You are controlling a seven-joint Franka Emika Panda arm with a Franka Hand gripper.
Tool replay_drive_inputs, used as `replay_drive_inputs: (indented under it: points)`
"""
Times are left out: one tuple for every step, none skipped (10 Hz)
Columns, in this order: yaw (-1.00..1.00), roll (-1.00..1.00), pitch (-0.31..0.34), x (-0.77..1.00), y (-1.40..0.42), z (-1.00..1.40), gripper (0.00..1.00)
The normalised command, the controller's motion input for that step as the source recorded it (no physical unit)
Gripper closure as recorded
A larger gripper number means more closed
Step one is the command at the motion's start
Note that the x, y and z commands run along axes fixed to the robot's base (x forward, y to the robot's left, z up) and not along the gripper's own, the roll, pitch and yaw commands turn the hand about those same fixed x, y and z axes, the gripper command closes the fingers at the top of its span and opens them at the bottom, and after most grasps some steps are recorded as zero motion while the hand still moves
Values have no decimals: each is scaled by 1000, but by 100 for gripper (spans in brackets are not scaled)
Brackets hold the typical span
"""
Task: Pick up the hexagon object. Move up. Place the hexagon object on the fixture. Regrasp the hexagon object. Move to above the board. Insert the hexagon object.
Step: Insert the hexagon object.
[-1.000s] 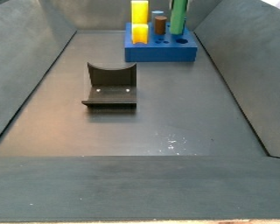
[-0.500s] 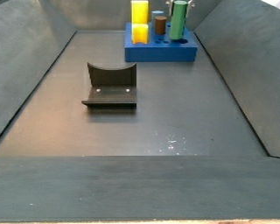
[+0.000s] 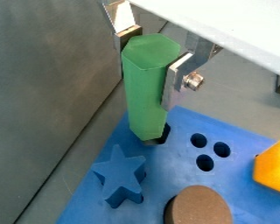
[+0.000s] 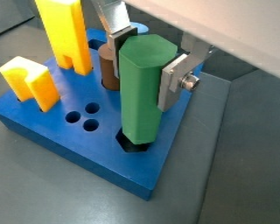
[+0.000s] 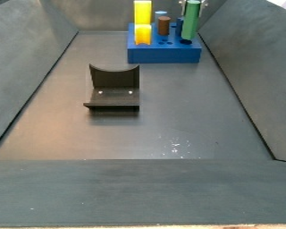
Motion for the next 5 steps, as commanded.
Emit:
replay_drive_inputs:
  points:
    - [-26, 0, 0, 0, 0, -283, 100]
    - [-40, 0, 0, 0, 6, -294, 100]
    - [-26, 0, 0, 0, 14, -274, 100]
    - [-26, 0, 0, 0, 6, -229, 100]
    - [-40, 0, 0, 6, 46, -194, 100]
